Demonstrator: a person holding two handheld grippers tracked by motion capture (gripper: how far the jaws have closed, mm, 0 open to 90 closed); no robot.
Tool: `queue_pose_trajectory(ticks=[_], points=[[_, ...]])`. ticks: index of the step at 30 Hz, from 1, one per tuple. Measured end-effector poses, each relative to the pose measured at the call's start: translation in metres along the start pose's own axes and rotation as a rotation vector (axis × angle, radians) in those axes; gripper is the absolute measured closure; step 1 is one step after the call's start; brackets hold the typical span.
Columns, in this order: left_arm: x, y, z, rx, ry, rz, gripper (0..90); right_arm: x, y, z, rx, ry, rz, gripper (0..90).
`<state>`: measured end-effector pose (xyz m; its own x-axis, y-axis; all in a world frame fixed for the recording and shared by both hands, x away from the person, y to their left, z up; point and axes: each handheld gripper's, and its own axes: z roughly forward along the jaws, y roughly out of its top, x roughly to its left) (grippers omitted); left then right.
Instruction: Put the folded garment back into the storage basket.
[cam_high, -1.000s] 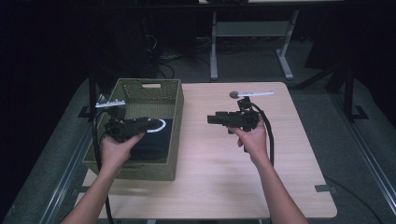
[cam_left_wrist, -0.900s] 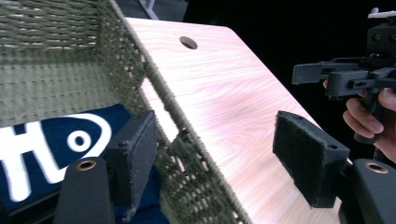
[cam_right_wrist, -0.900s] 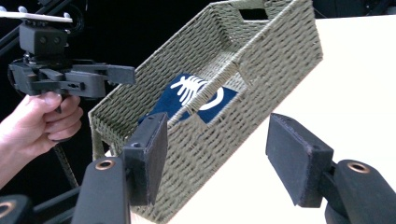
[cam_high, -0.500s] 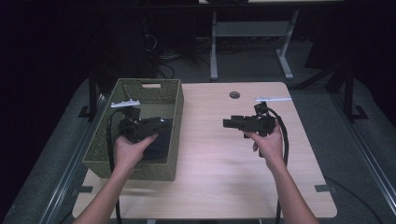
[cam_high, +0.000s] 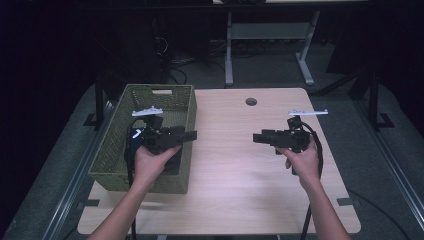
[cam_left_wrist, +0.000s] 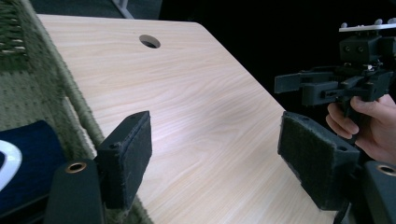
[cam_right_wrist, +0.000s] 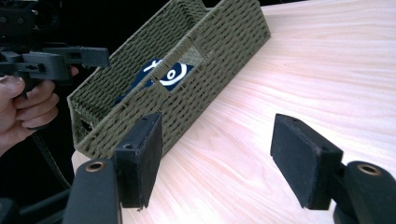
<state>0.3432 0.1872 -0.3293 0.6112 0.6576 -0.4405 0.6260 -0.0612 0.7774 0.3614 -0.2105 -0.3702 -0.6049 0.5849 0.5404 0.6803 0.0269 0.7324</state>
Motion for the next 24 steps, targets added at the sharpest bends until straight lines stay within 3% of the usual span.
queue_pose_trajectory(ticks=[24], points=[[-0.036, -0.005, 0.039, 0.012, -0.068, 0.046, 25.2, -0.026, -0.030, -0.043, -0.030, -0.033, 0.042, 34.1]])
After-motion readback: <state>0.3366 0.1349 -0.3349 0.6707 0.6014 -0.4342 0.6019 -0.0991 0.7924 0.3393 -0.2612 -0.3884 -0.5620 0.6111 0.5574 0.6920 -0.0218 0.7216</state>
